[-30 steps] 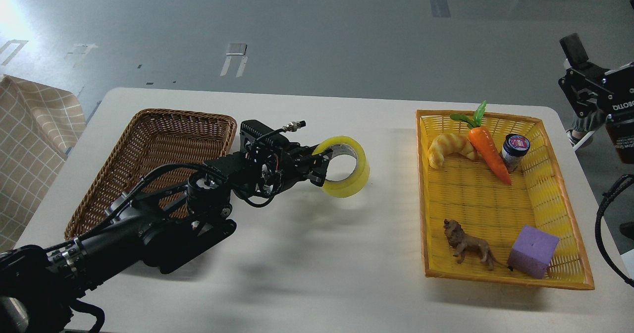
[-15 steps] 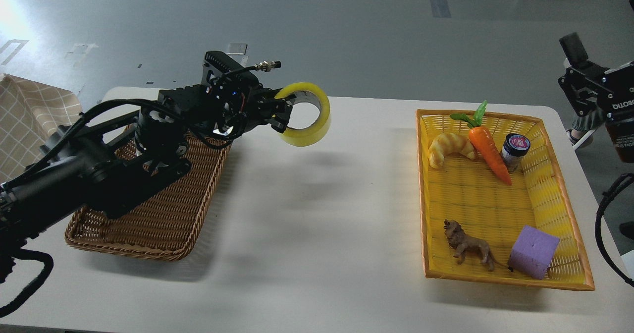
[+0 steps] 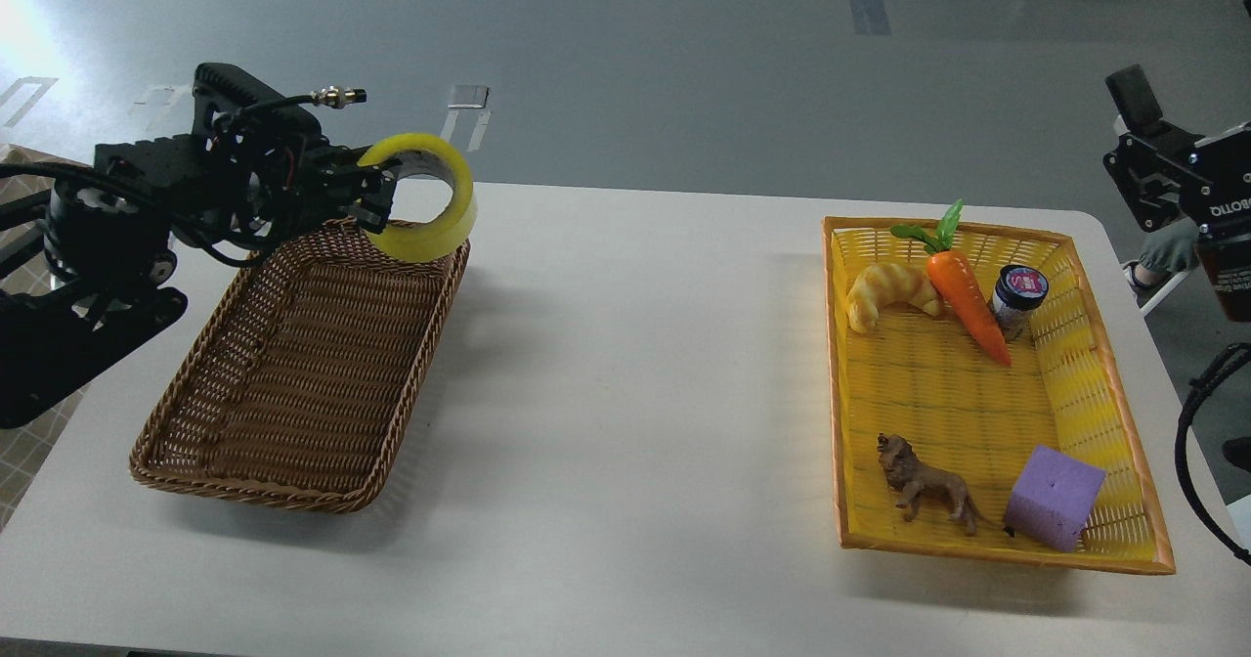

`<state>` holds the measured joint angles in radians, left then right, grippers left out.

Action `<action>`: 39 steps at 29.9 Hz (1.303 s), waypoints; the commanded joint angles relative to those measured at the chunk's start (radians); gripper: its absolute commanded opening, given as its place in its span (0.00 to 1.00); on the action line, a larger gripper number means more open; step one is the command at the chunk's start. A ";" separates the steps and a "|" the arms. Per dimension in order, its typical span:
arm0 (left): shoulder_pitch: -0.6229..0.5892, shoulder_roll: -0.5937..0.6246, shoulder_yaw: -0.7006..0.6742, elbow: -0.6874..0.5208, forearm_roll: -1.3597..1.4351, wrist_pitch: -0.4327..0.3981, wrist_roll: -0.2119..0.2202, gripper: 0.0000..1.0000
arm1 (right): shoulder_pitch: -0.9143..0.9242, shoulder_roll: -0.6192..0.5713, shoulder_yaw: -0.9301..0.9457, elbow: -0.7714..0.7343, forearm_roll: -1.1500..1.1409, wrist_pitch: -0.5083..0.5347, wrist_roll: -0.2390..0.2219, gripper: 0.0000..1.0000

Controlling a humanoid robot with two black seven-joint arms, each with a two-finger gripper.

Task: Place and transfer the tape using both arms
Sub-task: 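Lift the tape roll and carry it over the wicker basket, then lower the tape roll into the basket and open the left gripper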

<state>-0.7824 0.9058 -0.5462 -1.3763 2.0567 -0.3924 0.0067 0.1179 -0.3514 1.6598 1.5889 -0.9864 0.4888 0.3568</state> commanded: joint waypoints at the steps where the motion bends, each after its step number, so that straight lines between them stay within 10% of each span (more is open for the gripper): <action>1: 0.046 0.080 0.003 0.003 -0.012 0.024 -0.023 0.10 | -0.009 -0.001 0.000 0.000 0.000 0.000 0.001 1.00; 16: 0.294 0.096 0.000 0.071 -0.075 0.231 -0.028 0.10 | -0.053 0.000 -0.002 0.006 -0.001 0.000 -0.001 1.00; 39: 0.345 0.073 -0.009 0.106 -0.099 0.264 -0.103 0.22 | -0.098 -0.001 0.002 0.011 -0.001 0.000 0.001 1.00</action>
<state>-0.4378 0.9926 -0.5554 -1.2716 1.9593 -0.1296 -0.0884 0.0287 -0.3540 1.6611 1.5983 -0.9880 0.4887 0.3558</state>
